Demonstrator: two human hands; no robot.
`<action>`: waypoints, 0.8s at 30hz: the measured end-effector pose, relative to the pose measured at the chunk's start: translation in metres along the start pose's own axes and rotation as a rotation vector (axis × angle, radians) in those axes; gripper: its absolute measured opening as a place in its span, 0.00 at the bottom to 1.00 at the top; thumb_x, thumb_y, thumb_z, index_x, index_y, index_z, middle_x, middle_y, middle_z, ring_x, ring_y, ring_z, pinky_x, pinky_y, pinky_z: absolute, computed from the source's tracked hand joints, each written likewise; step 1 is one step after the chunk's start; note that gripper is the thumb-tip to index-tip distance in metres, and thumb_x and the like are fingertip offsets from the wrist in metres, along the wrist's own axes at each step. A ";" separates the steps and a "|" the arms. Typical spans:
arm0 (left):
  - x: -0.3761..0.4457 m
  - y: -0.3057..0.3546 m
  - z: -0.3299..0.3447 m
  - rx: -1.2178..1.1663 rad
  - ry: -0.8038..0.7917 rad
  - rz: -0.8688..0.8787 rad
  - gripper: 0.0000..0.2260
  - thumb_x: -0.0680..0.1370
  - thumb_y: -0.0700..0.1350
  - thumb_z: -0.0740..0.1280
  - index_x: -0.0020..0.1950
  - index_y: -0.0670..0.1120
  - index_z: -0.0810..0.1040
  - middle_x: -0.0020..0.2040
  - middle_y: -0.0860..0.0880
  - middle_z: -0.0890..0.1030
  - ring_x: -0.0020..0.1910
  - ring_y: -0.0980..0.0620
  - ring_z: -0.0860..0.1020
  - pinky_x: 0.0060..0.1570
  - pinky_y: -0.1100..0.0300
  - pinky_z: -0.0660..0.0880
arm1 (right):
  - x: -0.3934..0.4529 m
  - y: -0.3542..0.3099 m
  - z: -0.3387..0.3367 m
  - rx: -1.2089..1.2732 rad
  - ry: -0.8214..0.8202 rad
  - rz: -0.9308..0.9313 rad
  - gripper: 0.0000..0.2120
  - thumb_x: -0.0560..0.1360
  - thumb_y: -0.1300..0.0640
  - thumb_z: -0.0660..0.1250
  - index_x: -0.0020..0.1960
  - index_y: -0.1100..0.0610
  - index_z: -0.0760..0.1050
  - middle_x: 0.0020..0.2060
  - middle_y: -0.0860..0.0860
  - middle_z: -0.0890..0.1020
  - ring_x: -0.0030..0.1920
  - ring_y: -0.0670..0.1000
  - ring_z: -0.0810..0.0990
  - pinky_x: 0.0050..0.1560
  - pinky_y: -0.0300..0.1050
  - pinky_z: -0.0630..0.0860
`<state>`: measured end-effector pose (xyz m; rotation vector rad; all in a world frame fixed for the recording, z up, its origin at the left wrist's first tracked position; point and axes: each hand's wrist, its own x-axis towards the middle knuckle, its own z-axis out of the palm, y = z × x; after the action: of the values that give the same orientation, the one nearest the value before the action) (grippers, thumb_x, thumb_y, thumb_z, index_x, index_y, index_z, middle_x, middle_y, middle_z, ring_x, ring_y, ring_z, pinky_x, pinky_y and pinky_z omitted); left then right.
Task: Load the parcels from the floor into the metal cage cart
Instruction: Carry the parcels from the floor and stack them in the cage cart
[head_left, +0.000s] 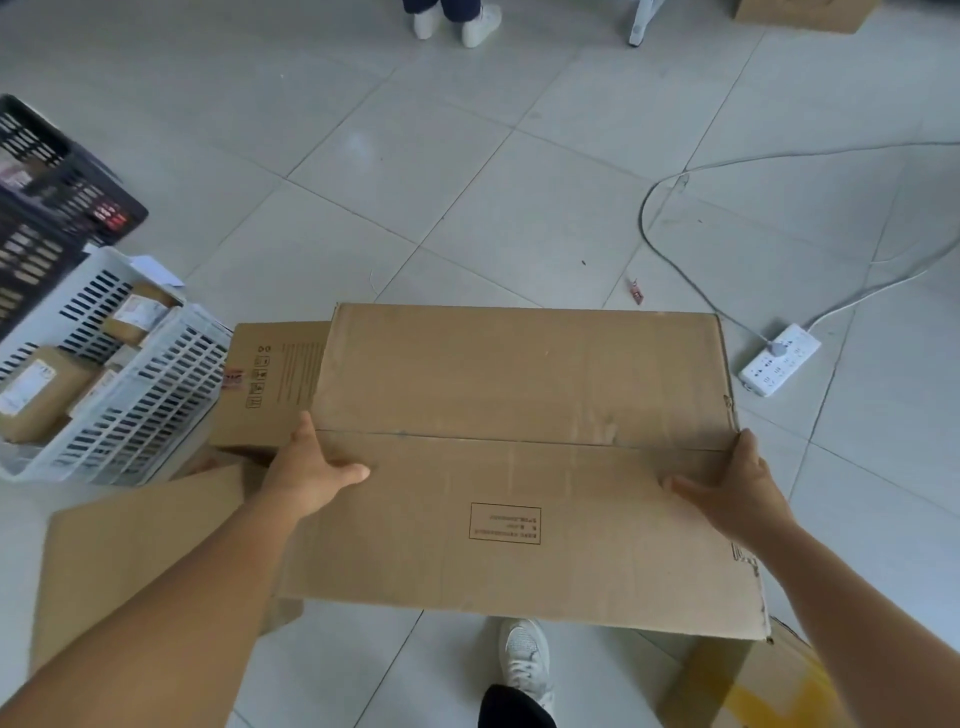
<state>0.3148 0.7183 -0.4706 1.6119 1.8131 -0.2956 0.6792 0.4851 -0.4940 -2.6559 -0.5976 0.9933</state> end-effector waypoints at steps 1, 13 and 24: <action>0.002 -0.002 0.001 -0.027 0.002 -0.012 0.51 0.71 0.51 0.75 0.79 0.48 0.42 0.78 0.45 0.55 0.76 0.43 0.57 0.72 0.45 0.58 | 0.001 0.000 0.001 0.014 0.005 -0.001 0.45 0.66 0.45 0.78 0.71 0.58 0.56 0.65 0.60 0.69 0.62 0.63 0.73 0.55 0.60 0.75; -0.031 -0.028 0.000 -0.248 0.102 0.008 0.50 0.68 0.47 0.78 0.79 0.50 0.47 0.78 0.47 0.56 0.76 0.45 0.57 0.73 0.45 0.59 | -0.021 -0.001 -0.011 0.145 0.054 -0.048 0.41 0.65 0.51 0.80 0.69 0.56 0.61 0.62 0.57 0.72 0.59 0.60 0.75 0.55 0.58 0.76; -0.144 -0.106 -0.081 -0.473 0.282 0.042 0.49 0.67 0.49 0.79 0.79 0.53 0.50 0.77 0.49 0.61 0.74 0.46 0.63 0.71 0.45 0.63 | -0.117 -0.059 -0.041 0.196 0.083 -0.278 0.40 0.67 0.52 0.78 0.71 0.56 0.61 0.62 0.56 0.71 0.59 0.59 0.74 0.50 0.49 0.71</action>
<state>0.1873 0.6303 -0.3505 1.3975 1.8700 0.3744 0.6093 0.4805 -0.3757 -2.3504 -0.7817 0.8126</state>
